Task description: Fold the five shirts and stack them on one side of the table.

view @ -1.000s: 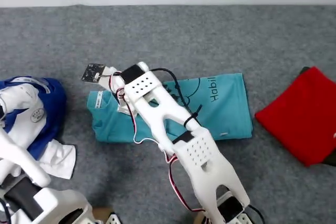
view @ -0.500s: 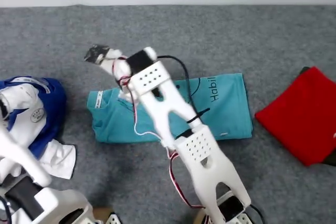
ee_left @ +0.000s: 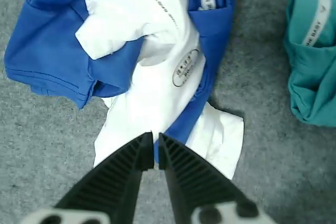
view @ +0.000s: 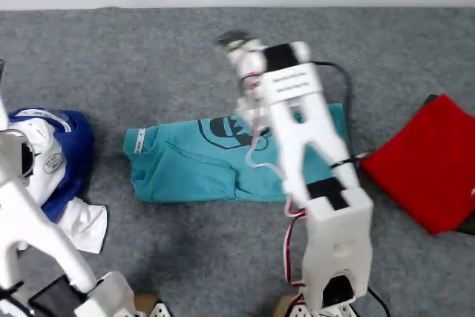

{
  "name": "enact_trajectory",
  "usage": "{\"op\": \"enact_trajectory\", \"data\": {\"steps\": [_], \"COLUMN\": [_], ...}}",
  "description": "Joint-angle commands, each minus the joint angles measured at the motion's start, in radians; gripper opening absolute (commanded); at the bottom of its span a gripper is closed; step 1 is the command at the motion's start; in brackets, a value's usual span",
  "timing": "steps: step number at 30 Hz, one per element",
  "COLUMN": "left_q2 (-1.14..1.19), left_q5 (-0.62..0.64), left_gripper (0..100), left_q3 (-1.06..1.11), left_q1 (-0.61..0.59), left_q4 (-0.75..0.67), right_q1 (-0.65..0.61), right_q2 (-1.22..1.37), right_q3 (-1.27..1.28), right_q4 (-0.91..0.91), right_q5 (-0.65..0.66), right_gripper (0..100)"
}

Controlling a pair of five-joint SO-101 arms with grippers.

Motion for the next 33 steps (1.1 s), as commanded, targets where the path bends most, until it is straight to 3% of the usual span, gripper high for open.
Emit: {"op": "enact_trajectory", "data": {"steps": [1,4,6,18,27,30,33], "left_q2": [-0.043,-0.04,-0.037,-0.035,-0.035,-0.035,-0.035], "left_q5": [-0.015,-0.015,-0.015,-0.015,-0.015,-0.015,-0.015], "left_gripper": [4,4,4,4,4,4,4], "left_q3": [0.004,0.019,0.022,0.022,0.024,0.024,0.024], "left_q1": [0.005,0.006,0.009,0.009,0.009,0.009,0.009], "left_q4": [0.023,0.023,0.021,0.021,0.021,0.021,0.021], "right_q1": [0.119,0.173,0.203,0.321,0.323,0.317,0.32], "right_q2": [-0.071,-0.059,-0.024,0.211,0.343,0.366,0.352], "right_q3": [0.028,0.043,0.041,0.037,0.037,0.037,0.037], "right_q4": [0.042,0.03,0.008,-0.136,-0.209,-0.199,-0.18], "right_q5": [-0.054,-0.124,-0.172,-0.249,-0.249,-0.242,-0.242], "right_gripper": [13.3,26.8,30.4,30.4,30.2,24.0,7.9]}}
